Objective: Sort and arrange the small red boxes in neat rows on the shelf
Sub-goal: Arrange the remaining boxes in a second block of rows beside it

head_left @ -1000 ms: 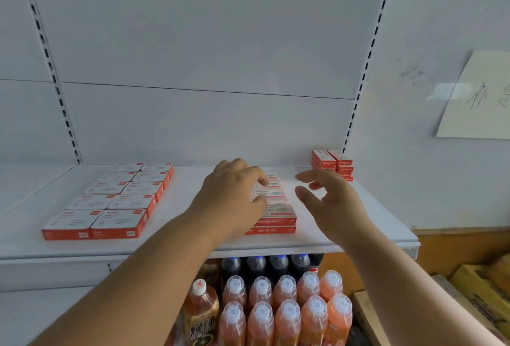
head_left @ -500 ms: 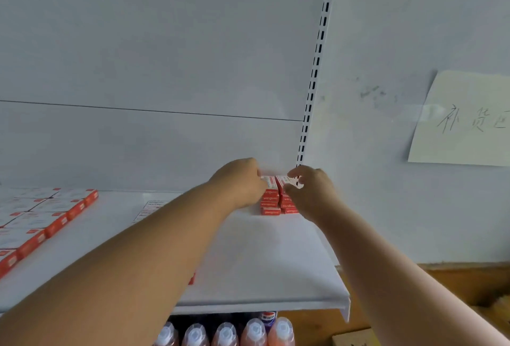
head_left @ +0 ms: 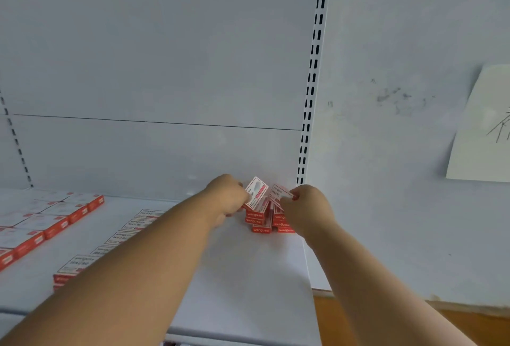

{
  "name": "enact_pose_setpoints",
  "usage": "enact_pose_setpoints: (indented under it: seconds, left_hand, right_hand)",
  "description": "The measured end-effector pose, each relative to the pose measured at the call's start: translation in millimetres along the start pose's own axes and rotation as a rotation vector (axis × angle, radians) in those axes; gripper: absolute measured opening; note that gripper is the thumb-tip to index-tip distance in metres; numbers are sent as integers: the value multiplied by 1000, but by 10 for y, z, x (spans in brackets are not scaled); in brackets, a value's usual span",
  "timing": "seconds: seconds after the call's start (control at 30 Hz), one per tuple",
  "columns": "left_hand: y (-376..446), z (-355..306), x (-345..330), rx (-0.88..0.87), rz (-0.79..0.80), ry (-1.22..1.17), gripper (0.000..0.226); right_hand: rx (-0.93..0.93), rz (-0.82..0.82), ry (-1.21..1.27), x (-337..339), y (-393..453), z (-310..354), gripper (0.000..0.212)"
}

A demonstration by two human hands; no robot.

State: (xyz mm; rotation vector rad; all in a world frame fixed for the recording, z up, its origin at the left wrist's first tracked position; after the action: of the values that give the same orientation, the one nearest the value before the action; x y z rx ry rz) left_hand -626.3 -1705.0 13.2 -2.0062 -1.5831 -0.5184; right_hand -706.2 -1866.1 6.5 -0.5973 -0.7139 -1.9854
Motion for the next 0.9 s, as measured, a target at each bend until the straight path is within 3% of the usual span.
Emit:
enact_pose_setpoints:
  seconds: [0.2, 0.43, 0.67, 0.9]
  left_hand:
    - [-204, 107, 368, -66, -23, -95, 33]
    - [-505, 528, 1132, -208, -67, 37, 33]
    - [-615, 1195, 1802, -158, 19, 266, 32]
    - [-454, 1600, 1755, -149, 169, 296, 29]
  right_hand:
    - [50, -118, 236, 102, -147, 213, 21]
    - [76, -46, 638, -270, -475, 698, 19]
    - [59, 35, 443, -805, -833, 1097, 19]
    - [-44, 115, 55, -1197, -1033, 1234, 26]
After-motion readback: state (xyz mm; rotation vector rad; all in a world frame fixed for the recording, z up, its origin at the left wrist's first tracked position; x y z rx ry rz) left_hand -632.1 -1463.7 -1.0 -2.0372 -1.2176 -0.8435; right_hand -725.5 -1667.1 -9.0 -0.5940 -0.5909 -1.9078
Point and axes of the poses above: each hand's wrist, its own y-axis towards the middle knuckle, its own x-axis out of the back of the hand, z = x × y, the point moved 7 cm from there along y, towards the middle knuckle, and after that the axes turned 8 degrees about x, right-handed, at the moved point
